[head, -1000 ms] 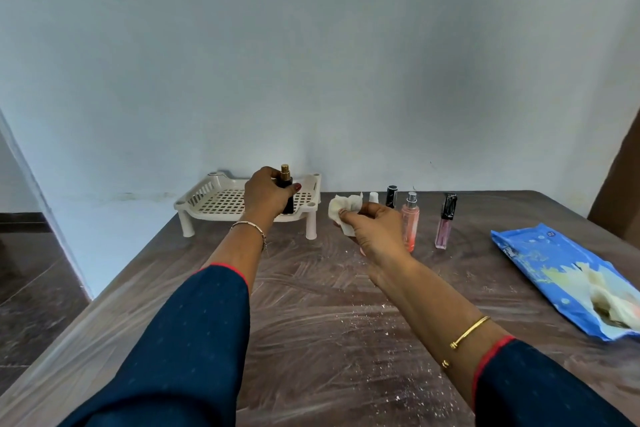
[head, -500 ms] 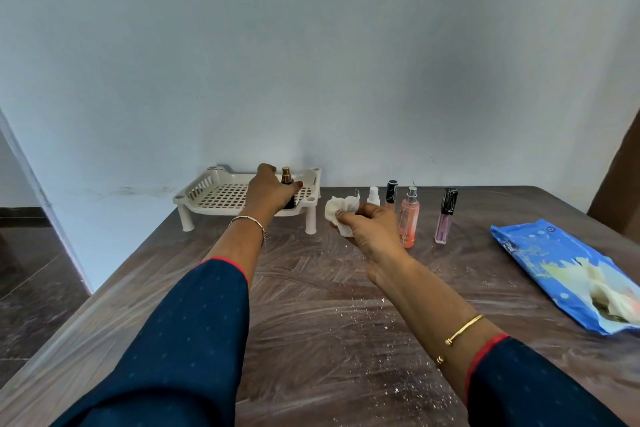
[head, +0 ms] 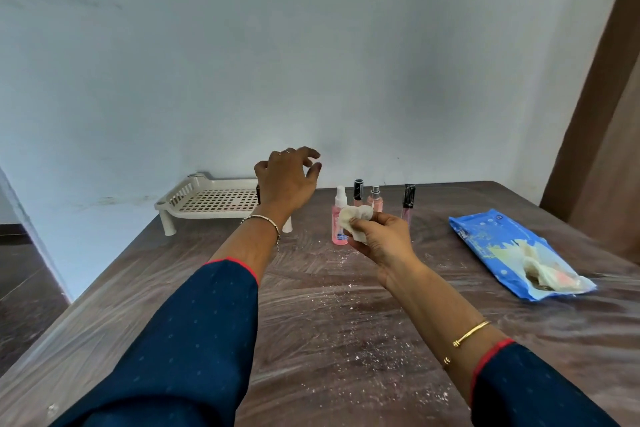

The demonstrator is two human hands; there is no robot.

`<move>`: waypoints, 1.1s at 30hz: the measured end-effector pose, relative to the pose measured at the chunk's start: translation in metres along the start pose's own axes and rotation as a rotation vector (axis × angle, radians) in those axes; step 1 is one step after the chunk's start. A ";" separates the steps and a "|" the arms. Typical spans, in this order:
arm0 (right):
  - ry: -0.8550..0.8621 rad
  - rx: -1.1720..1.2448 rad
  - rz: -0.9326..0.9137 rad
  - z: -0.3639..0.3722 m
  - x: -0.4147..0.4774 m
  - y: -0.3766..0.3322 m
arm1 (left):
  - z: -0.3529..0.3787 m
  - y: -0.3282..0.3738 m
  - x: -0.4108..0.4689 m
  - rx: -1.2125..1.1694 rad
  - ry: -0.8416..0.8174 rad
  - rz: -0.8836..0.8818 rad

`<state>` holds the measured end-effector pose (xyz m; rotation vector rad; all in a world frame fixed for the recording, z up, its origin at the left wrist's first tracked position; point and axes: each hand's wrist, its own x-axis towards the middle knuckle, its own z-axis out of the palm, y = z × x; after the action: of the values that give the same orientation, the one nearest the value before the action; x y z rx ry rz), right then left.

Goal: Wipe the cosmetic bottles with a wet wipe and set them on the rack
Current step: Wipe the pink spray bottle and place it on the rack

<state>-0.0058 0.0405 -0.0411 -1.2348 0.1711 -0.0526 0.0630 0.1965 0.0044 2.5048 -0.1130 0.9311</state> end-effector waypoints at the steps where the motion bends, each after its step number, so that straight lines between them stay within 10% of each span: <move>1: 0.009 0.003 0.004 -0.004 -0.002 -0.001 | 0.003 0.003 -0.002 0.038 -0.057 0.020; 8: 0.030 0.022 0.017 -0.026 -0.006 -0.006 | 0.022 0.012 -0.007 0.143 -0.326 0.076; 22: 0.046 0.052 0.016 -0.033 -0.013 -0.008 | 0.008 0.025 -0.023 -0.103 -0.279 -0.064; 33: 0.047 0.175 0.023 -0.044 -0.065 -0.004 | -0.047 0.035 -0.103 -0.820 -0.202 -0.305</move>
<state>-0.0764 0.0063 -0.0446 -1.0575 0.2167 -0.0753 -0.0519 0.1779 -0.0161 1.7700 -0.1366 0.3821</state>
